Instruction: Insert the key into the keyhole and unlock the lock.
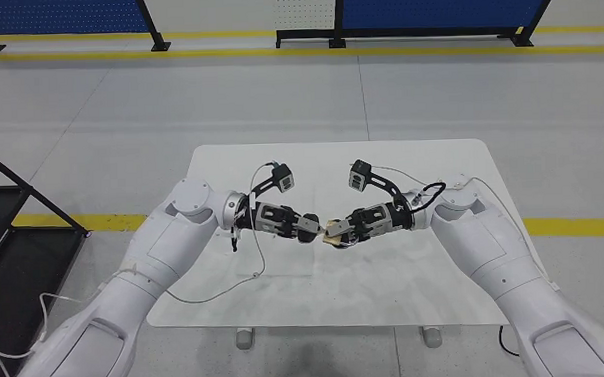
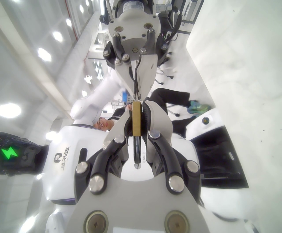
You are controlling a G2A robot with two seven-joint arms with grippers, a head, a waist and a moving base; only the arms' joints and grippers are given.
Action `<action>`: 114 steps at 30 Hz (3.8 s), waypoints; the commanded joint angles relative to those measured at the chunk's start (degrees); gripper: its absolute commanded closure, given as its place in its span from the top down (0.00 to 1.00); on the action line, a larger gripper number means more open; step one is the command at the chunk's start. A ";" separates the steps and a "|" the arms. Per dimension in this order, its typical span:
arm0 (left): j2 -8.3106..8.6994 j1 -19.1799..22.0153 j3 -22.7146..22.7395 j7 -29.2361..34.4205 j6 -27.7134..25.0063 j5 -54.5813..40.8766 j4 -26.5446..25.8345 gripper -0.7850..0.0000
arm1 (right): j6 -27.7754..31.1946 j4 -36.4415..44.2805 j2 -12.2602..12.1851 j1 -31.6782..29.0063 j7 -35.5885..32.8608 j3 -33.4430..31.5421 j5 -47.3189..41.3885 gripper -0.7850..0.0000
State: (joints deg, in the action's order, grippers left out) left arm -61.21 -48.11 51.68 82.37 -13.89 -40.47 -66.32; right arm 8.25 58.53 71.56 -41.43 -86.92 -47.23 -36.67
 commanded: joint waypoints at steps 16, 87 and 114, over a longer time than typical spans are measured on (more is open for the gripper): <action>0.18 -1.72 2.32 -2.20 -9.19 5.69 -2.78 0.00 | 0.00 0.00 0.00 0.00 0.00 0.00 0.00 0.00; 5.54 -9.09 5.31 -26.40 -34.16 33.03 -16.66 0.00 | 0.00 0.00 0.00 0.00 0.00 0.00 0.00 0.00; 6.03 -11.84 7.23 -35.06 -36.50 44.38 -20.86 0.00 | 0.00 0.00 0.00 0.00 0.00 0.00 0.00 0.00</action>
State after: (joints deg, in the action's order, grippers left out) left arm -55.19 -59.84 58.87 47.61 -50.35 3.40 -87.04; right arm 8.25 58.53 71.56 -41.43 -86.92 -47.23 -36.68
